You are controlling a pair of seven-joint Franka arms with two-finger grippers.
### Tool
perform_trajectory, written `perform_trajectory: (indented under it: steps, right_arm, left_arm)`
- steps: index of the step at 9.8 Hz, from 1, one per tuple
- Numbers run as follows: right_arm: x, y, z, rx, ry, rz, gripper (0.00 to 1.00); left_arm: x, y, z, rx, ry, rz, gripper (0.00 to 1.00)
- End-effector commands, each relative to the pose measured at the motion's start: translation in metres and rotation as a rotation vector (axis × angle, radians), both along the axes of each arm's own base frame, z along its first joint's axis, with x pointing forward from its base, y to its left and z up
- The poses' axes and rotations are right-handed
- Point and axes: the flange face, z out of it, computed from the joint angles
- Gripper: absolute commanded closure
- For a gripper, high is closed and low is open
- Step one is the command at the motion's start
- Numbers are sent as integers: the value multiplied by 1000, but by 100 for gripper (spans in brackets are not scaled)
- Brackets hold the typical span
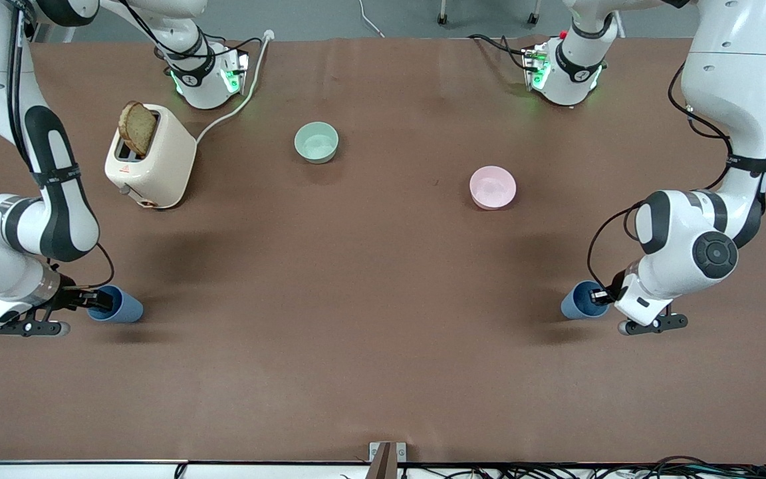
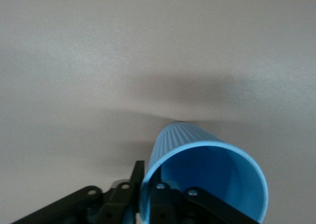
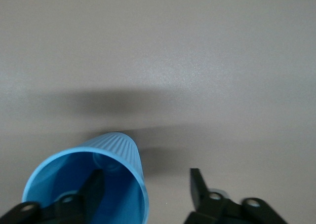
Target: Stack blue cups with both arms
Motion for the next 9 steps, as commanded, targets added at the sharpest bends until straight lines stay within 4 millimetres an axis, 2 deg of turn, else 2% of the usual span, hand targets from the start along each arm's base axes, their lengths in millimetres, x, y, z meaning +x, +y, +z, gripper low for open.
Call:
perform_trajectory:
  steps: [1,2,3,5,6,8,9]
  right_arm:
    - [-1,-1,0,15,-8,-3,89]
    - [0,-2,3,16,-12,-7,99]
    - [1,-1,4,16,-12,-5,99]
    - [2,7,8,20,2,7,99]
    - [8,9,26,28,27,10,99]
    - [17,15,71,44,66,17,99]
    - [21,24,93,71,73,13,99]
  left_arm:
    - [-1,1,0,11,-6,12,100]
    - [-2,-10,26,8,-27,20,100]
    - [-7,-45,51,-7,-11,34,100]
    - [-28,-151,76,-58,22,176,100]
    - [-36,-204,91,-79,8,266,100]
    - [-64,-312,84,-102,28,359,100]
    - [-83,-354,72,-103,51,392,100]
